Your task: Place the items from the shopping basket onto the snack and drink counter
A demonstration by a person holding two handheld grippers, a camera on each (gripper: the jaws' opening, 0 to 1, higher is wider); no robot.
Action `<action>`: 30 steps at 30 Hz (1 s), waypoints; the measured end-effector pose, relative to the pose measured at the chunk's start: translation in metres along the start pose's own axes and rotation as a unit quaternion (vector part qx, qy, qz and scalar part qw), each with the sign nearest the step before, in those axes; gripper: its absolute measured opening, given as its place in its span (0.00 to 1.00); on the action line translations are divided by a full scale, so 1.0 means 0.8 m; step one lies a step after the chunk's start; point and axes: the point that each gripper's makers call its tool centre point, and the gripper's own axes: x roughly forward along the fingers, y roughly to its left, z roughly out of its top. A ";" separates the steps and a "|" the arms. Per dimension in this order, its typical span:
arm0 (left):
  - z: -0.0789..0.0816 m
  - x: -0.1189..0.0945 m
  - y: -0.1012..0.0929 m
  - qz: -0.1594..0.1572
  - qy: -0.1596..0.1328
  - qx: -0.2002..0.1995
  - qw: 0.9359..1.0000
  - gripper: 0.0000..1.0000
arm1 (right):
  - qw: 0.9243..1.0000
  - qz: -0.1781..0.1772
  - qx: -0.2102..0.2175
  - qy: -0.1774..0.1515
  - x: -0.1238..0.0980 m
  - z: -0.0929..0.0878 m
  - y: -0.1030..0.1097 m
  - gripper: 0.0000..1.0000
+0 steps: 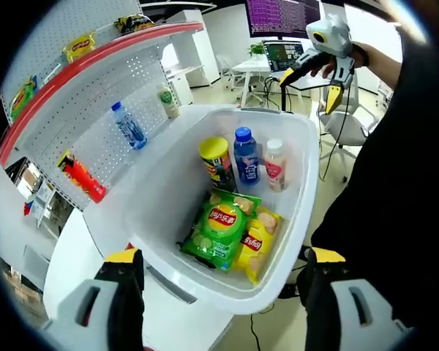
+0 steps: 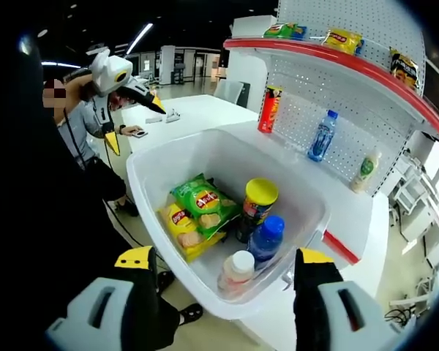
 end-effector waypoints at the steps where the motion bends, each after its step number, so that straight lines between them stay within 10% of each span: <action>1: 0.001 0.002 0.002 0.001 0.001 0.000 1.000 0.91 | 1.000 0.000 0.000 0.002 -0.001 -0.001 0.000 0.74; 30: 0.016 0.093 0.013 -0.046 0.050 0.142 0.988 0.95 | 1.000 -0.021 0.019 0.008 -0.021 -0.016 0.001 0.70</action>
